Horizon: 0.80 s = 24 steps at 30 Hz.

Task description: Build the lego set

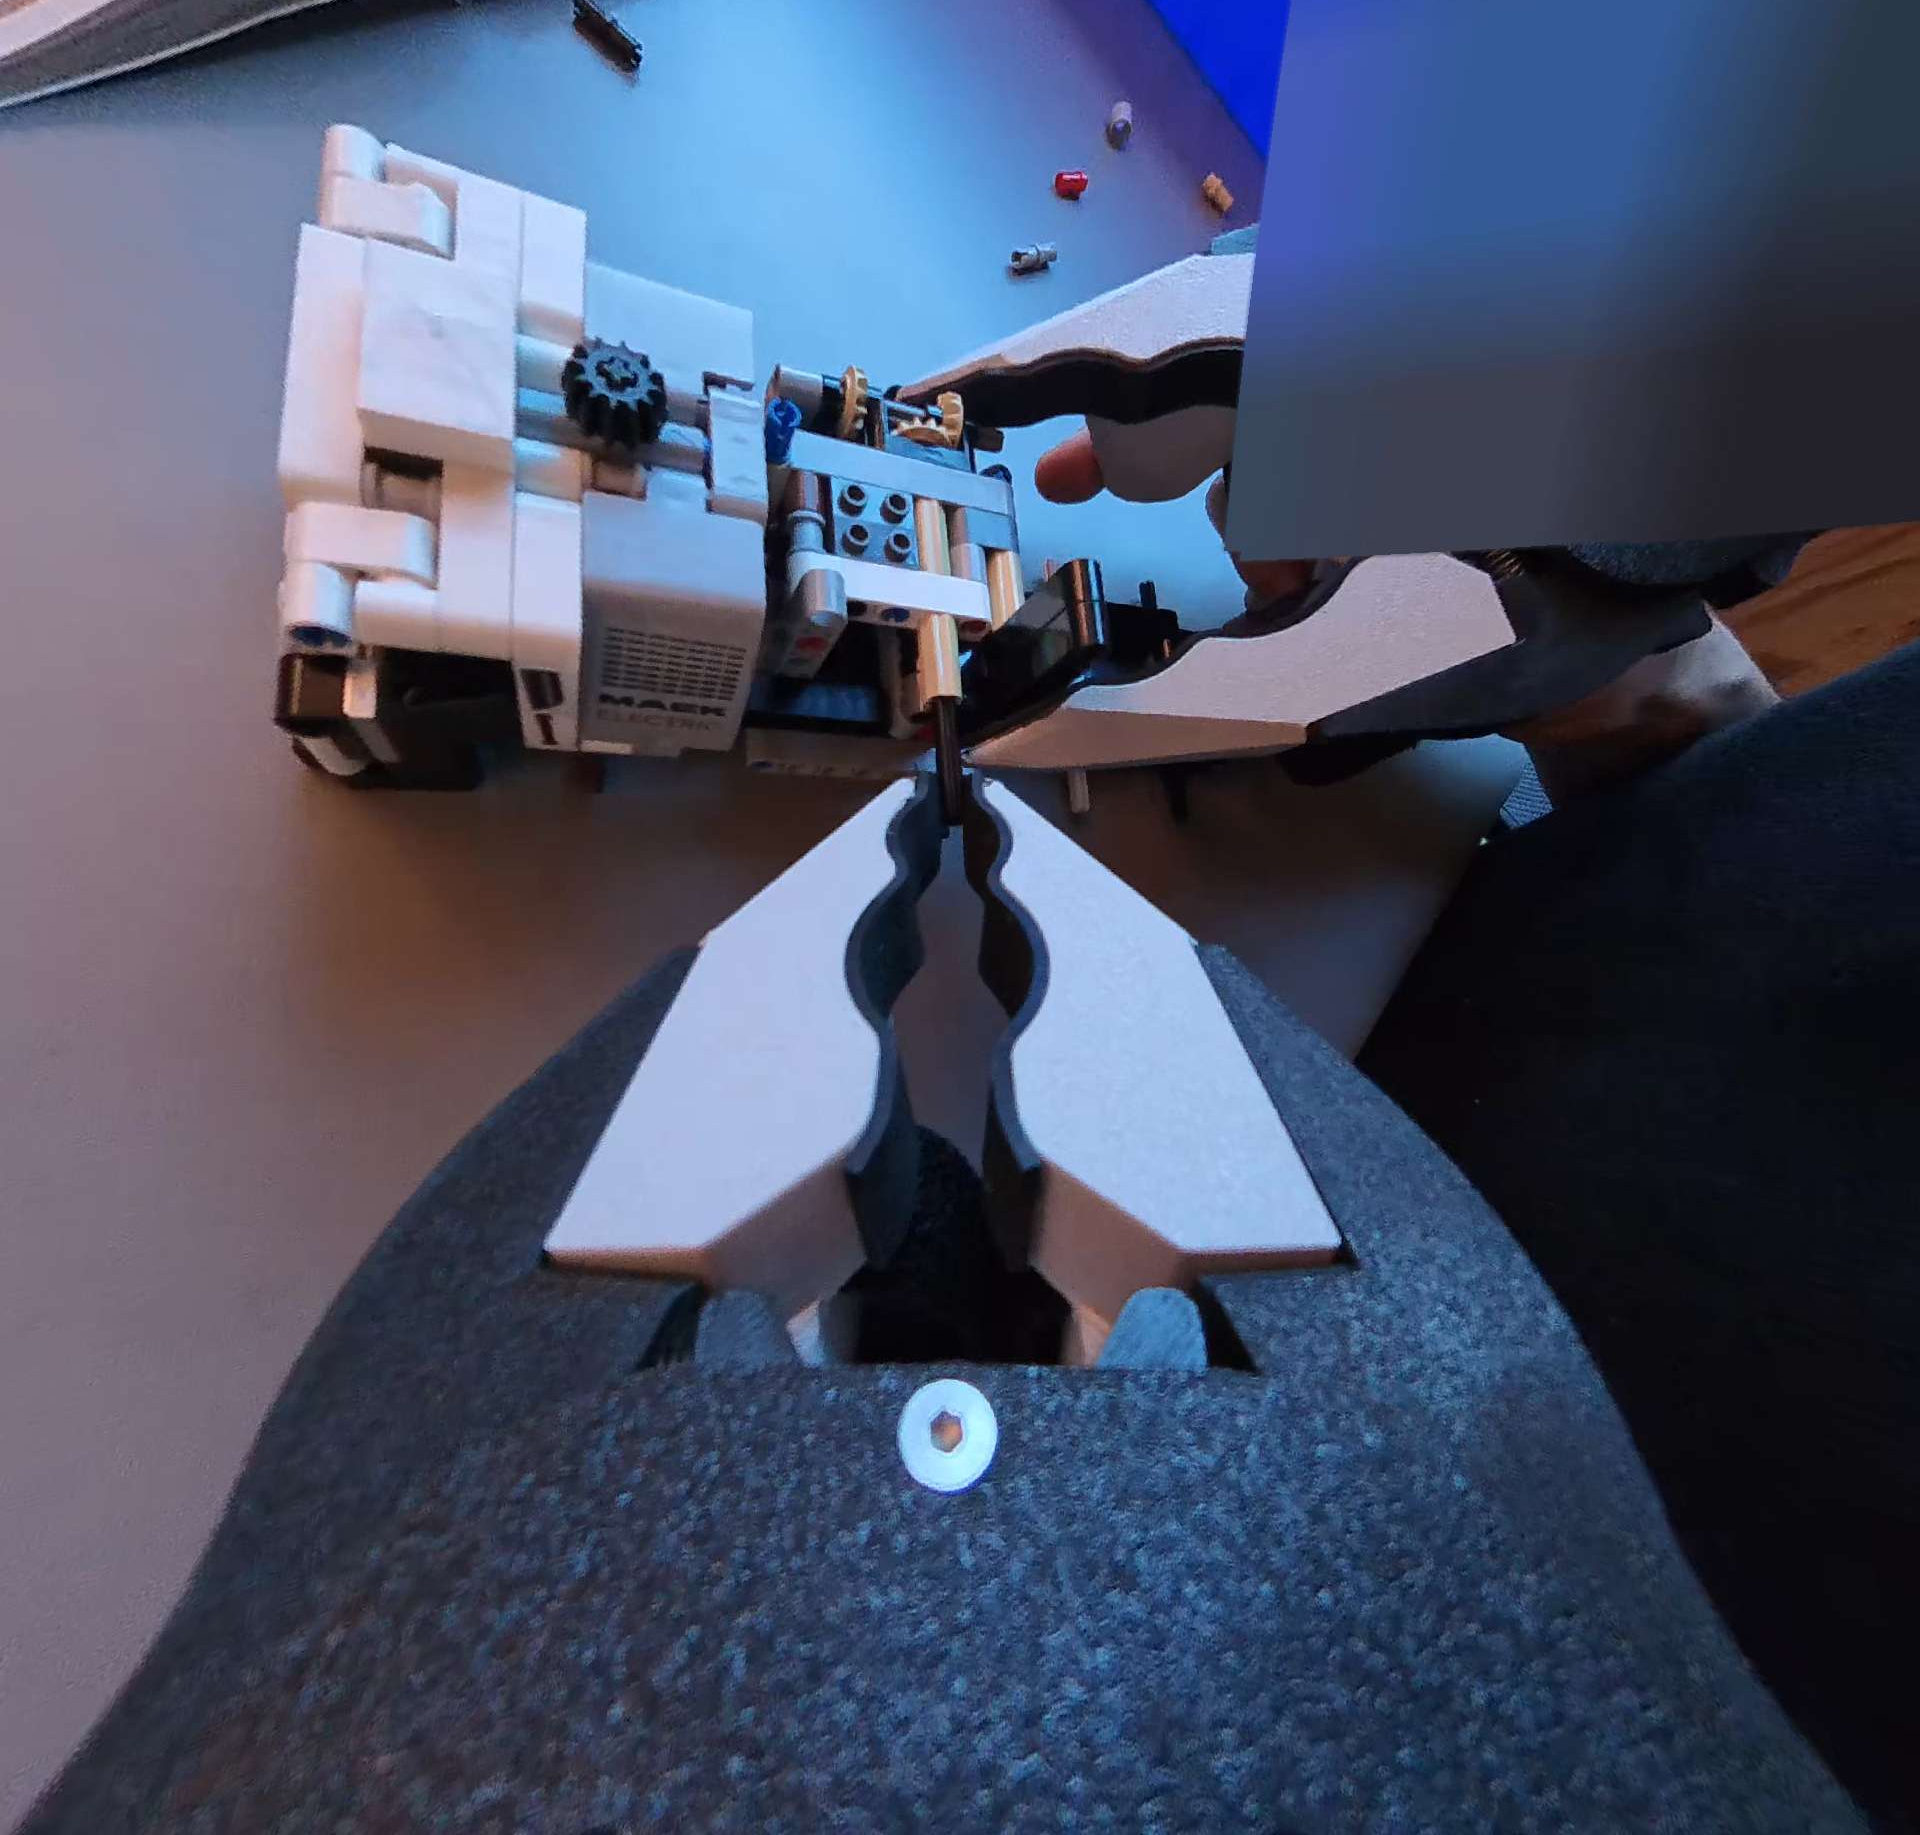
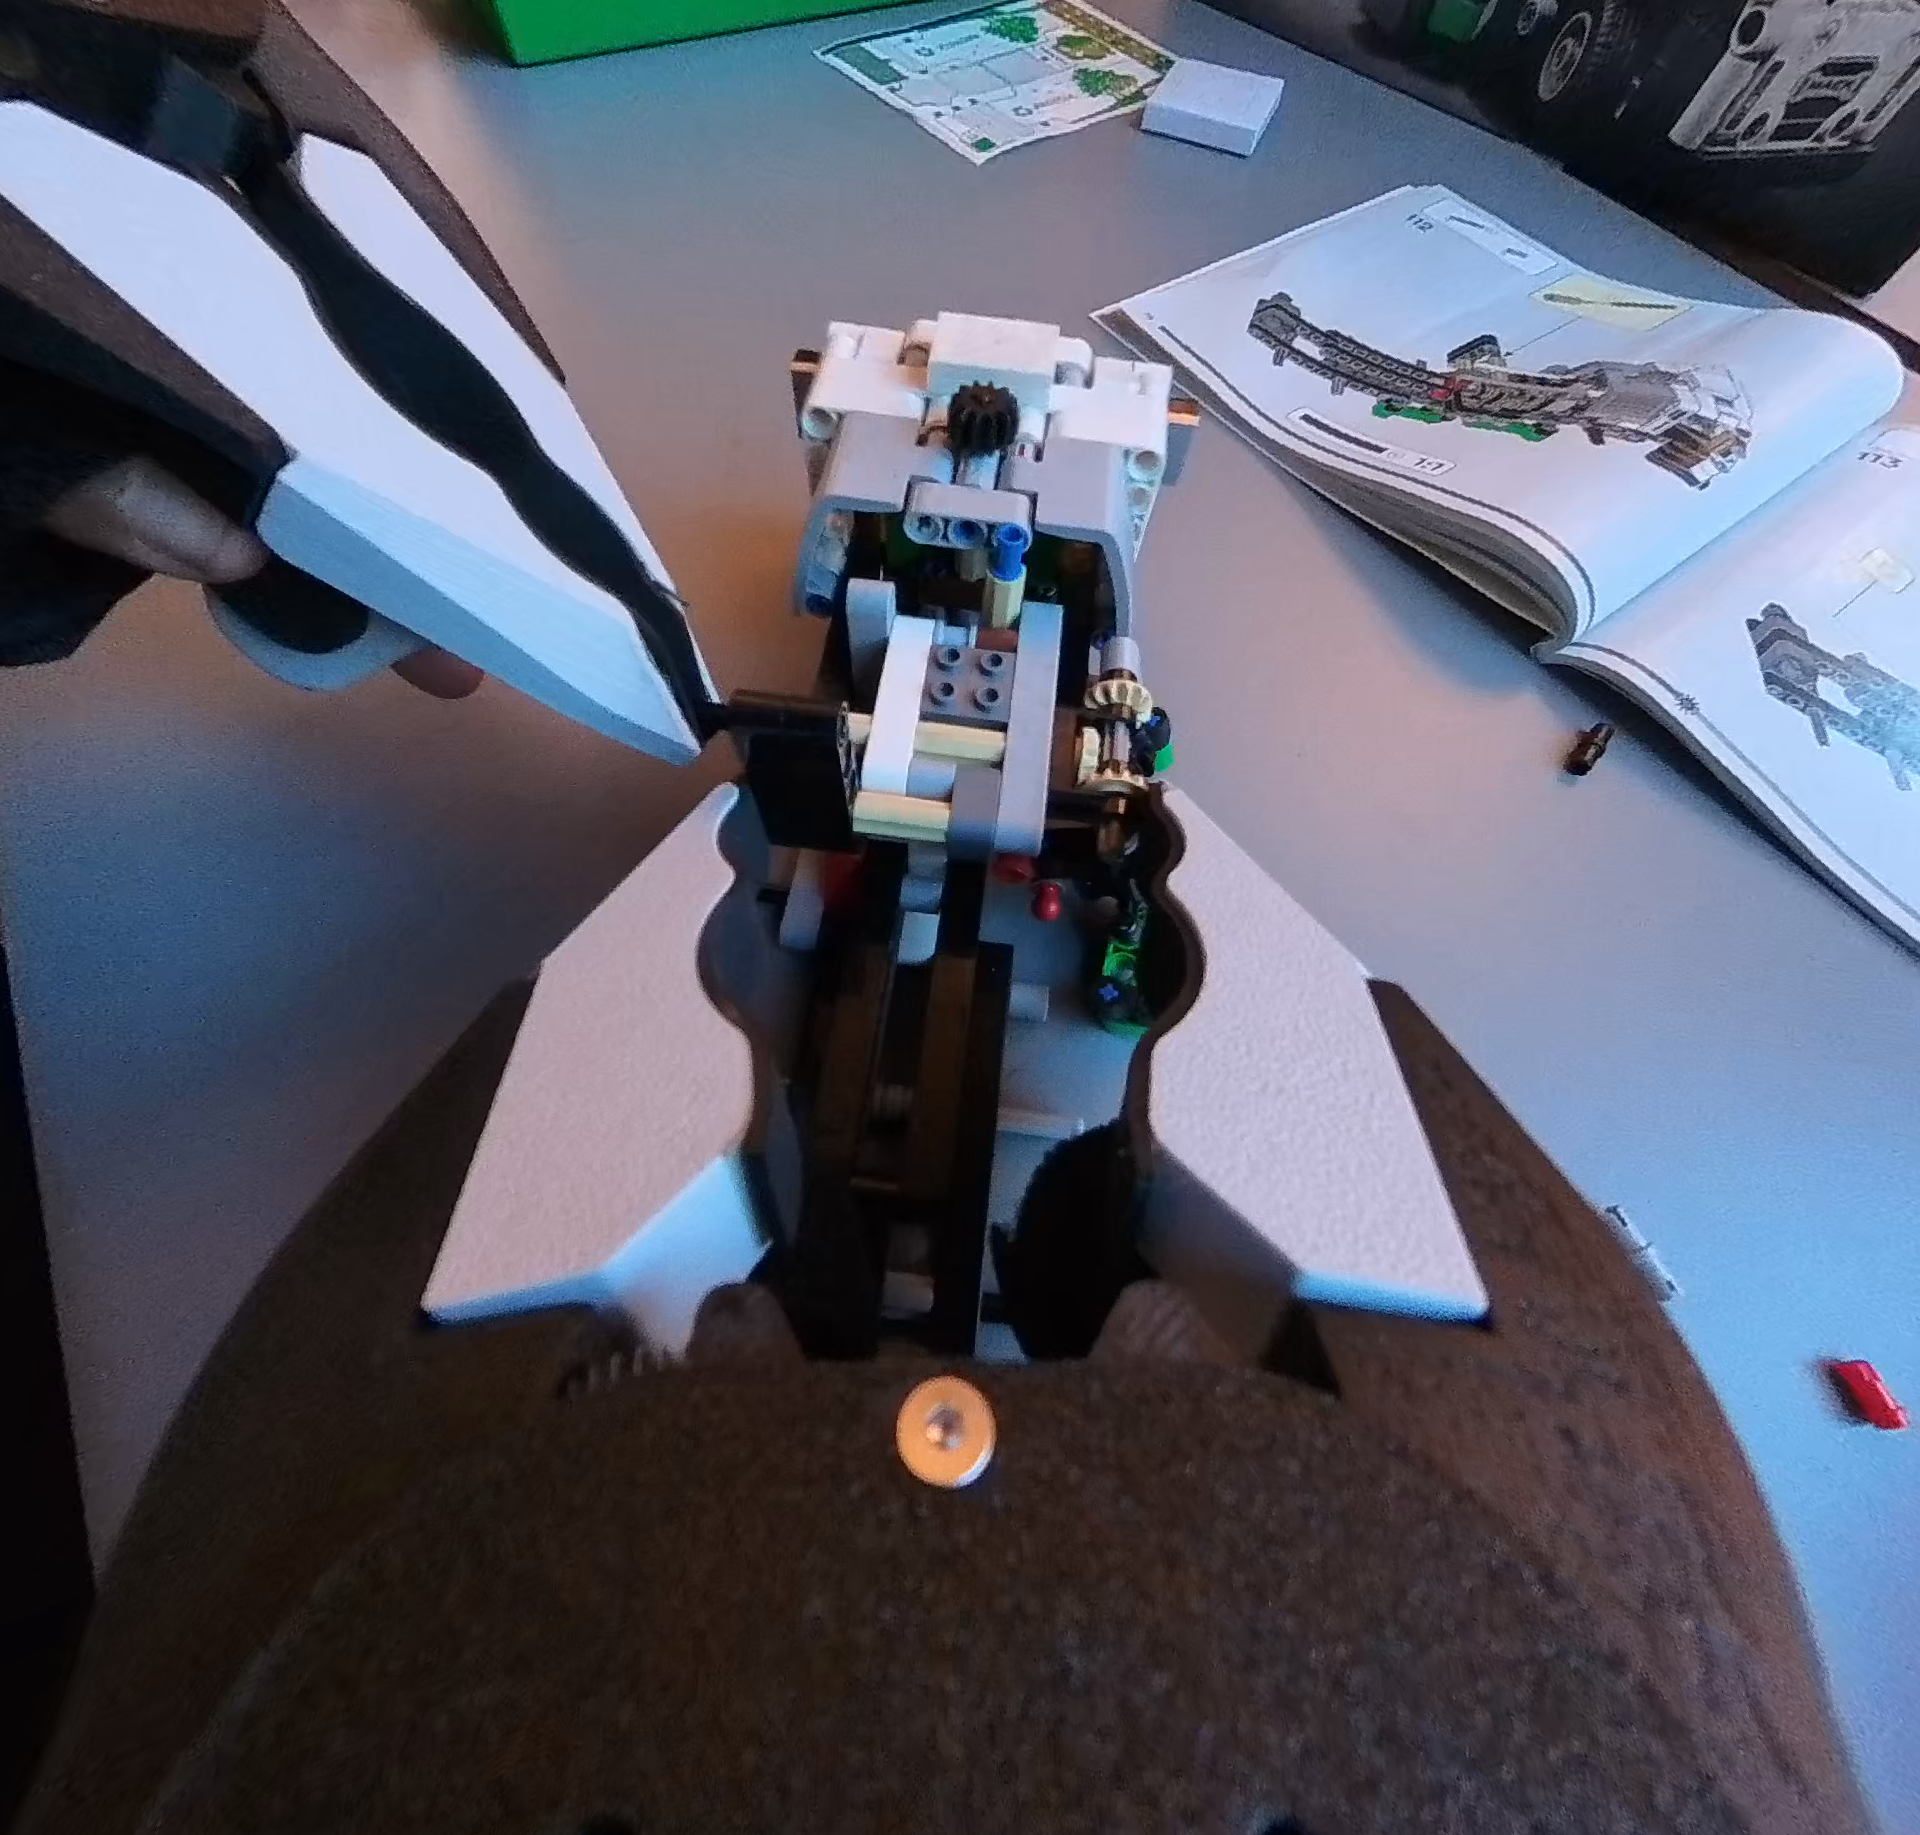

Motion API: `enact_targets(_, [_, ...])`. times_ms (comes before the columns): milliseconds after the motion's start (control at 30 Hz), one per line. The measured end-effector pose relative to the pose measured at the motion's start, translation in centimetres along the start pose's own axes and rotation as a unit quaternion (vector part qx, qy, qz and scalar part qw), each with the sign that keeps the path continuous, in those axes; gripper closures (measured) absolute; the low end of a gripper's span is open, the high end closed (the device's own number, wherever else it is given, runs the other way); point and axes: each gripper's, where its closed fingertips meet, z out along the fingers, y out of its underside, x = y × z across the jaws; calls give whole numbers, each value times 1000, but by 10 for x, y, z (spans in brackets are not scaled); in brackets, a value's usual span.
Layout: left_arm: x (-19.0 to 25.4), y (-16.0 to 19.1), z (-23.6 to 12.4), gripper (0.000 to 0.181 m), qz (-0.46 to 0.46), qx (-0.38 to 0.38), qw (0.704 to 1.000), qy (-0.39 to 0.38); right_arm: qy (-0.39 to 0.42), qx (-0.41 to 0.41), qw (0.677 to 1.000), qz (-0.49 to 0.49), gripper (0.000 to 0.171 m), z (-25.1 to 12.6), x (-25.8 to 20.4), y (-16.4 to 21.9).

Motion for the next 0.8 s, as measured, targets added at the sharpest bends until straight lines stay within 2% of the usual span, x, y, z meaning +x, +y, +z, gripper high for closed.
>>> enact_targets(333, [-4,-3,2,179,13,9,1000,-4,13,2,1000,7,99,0,4,-1])
enact_targets(433, [-6,-5,2,179,12,27,1000,-5,7,11,1000,-2,96,-10,5,-8])
enact_targets(533, [-8,-5,1,179,30,30,999,-7,0,34,999,-14,102,-28,8,-17])
enact_targets(600, [-10,-6,-1,179,47,30,998,-15,4,18,1000,-3,110,-33,16,-8])
enact_targets(667, [-12,-5,-3,179,67,31,997,-19,-10,-24,999,25,107,-36,18,9])
enact_targets(800, [-22,-9,-6,179,72,47,996,-27,0,-47,997,65,107,-51,28,26])
